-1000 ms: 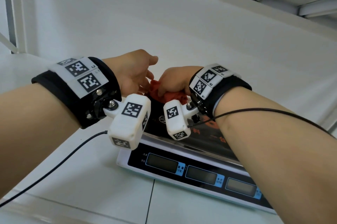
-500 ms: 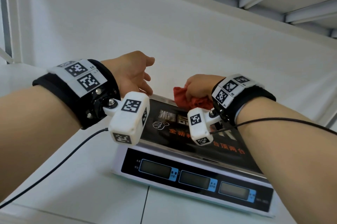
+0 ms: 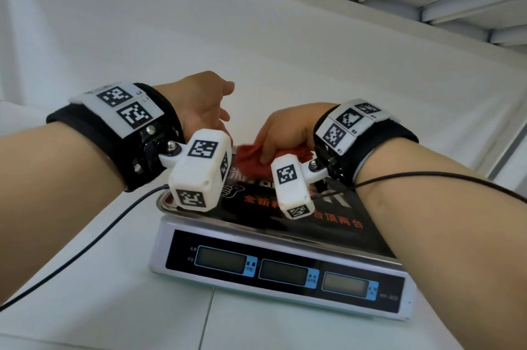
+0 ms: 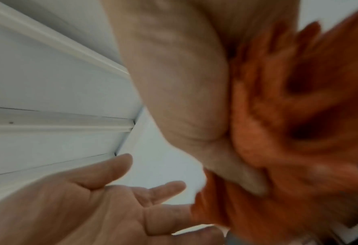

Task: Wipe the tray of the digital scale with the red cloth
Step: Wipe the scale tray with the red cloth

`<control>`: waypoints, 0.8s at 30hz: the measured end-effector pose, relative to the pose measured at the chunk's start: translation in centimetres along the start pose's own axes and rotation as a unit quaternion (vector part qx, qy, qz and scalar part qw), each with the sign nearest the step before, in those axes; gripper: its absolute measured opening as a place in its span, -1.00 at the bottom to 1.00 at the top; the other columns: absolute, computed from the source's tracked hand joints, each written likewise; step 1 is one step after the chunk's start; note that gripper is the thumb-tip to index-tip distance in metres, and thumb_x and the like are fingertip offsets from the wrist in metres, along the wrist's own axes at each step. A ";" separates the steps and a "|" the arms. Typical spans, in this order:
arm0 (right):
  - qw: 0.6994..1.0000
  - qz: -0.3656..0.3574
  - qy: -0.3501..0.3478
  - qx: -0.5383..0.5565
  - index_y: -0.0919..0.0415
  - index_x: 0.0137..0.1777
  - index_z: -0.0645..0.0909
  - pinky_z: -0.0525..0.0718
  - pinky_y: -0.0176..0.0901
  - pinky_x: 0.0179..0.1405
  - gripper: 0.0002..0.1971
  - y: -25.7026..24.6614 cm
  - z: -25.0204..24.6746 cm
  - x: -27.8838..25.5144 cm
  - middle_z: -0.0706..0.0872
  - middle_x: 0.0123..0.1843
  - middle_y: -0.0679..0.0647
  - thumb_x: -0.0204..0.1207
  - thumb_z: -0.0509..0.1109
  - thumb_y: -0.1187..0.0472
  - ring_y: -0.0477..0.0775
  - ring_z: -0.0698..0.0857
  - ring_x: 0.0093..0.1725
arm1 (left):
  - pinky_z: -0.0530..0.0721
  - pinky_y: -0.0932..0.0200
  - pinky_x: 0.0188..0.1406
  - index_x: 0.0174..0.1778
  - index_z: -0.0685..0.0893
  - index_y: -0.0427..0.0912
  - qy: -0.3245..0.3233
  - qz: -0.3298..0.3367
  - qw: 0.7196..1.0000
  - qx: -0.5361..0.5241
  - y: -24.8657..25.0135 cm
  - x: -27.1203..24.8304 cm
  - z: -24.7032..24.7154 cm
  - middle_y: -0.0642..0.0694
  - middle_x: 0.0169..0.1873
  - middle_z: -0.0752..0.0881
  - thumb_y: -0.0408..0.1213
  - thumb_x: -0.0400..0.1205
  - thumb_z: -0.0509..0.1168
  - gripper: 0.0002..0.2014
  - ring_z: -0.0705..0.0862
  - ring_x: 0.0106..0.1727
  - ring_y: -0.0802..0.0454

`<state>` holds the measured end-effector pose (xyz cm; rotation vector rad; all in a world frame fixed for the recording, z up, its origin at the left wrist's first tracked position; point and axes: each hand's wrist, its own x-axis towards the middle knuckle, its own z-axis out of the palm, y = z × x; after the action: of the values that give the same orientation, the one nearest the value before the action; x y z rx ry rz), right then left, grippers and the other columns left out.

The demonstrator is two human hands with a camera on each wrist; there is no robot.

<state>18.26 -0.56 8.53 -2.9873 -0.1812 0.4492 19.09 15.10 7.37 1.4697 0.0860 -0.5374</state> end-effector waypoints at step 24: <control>0.995 0.071 0.063 0.016 0.18 0.36 0.65 0.73 0.12 0.18 -0.64 3.5 -0.6 -1.0 0.77 0.20 0.21 0.57 0.40 0.33 0.28 0.77 0.20 | 0.33 -0.52 0.21 0.68 0.10 -0.26 -0.013 0.003 1.000 0.004 -0.2 -0.3 0.2 -0.53 0.60 0.13 0.12 0.73 0.03 -0.29 0.14 0.60 -0.48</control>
<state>17.81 -4.24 8.97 -2.9953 0.0489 0.2740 18.72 14.99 7.33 1.4711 0.0590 -0.5522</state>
